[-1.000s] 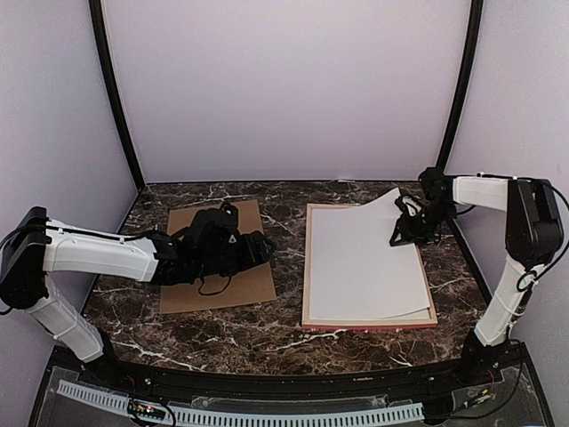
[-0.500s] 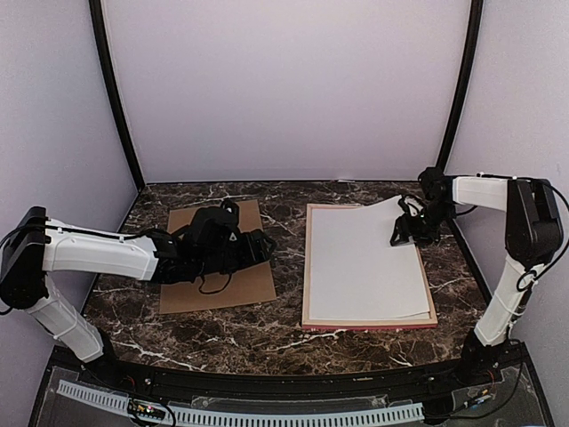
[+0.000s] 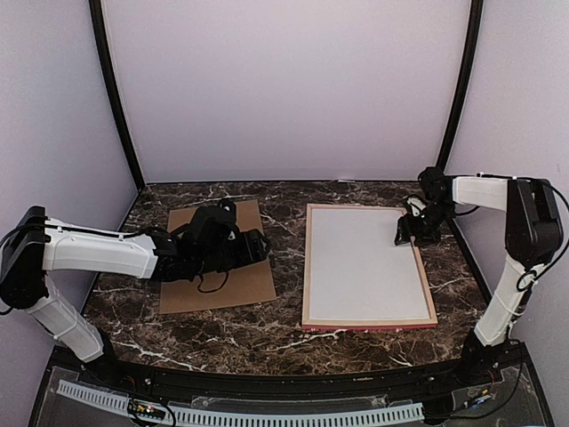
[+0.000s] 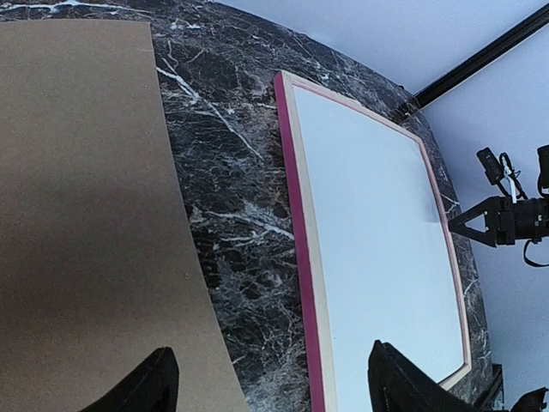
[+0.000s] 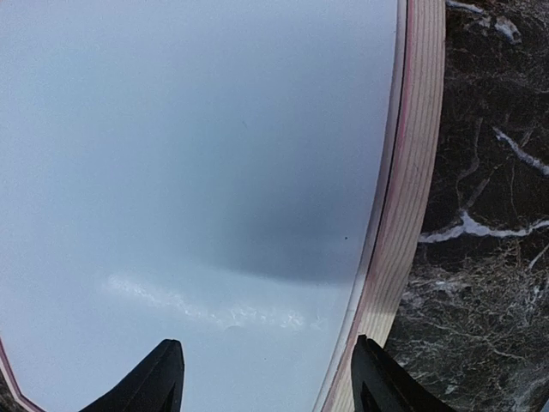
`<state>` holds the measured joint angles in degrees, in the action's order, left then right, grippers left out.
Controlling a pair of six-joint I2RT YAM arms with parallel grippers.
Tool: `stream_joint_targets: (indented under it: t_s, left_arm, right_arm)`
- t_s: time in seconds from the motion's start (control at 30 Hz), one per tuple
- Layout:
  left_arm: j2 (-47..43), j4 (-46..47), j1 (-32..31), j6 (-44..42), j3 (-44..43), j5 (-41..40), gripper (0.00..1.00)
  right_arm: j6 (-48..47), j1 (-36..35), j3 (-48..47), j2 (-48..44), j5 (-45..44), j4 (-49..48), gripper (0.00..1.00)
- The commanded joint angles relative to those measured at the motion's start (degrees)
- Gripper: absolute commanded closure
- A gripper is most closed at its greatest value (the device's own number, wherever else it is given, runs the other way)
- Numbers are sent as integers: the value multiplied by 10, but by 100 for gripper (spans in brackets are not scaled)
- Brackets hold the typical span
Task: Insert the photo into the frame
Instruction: Place the photo on the glass panel.
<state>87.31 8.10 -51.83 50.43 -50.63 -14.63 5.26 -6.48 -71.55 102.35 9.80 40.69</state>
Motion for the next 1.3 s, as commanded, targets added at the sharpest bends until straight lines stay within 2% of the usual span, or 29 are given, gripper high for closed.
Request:
stream_joint_targets:
  t_s: [0.0,0.33,0.5,0.6,0.83,1.0,1.27]
  left_arm:
    - [-24,-30,7,-25,-13,-28,22]
    - [-58,-92,42,-83,-21,-49,21]
    - [-86,-134,113,-115,-26,-3,21]
    - [-111,-158,156,-133,-15,32,21]
    - [-164,-196,243,-162,7,45,21]
    - [-193,-209,291,-172,24,51,21]
    - [-209,-216,367,-176,39,104,20]
  right_arm:
    - [17,0,-16,-4,-49,-9,32]
    - [34,1,-1,-12,-130,-28,32]
    - [34,8,12,-3,-132,-39,36]
    - [34,13,21,3,-125,-44,43]
    - [31,19,28,14,-110,-50,62]
    - [29,19,24,27,-101,-49,68]
    - [28,21,24,41,-100,-53,72]
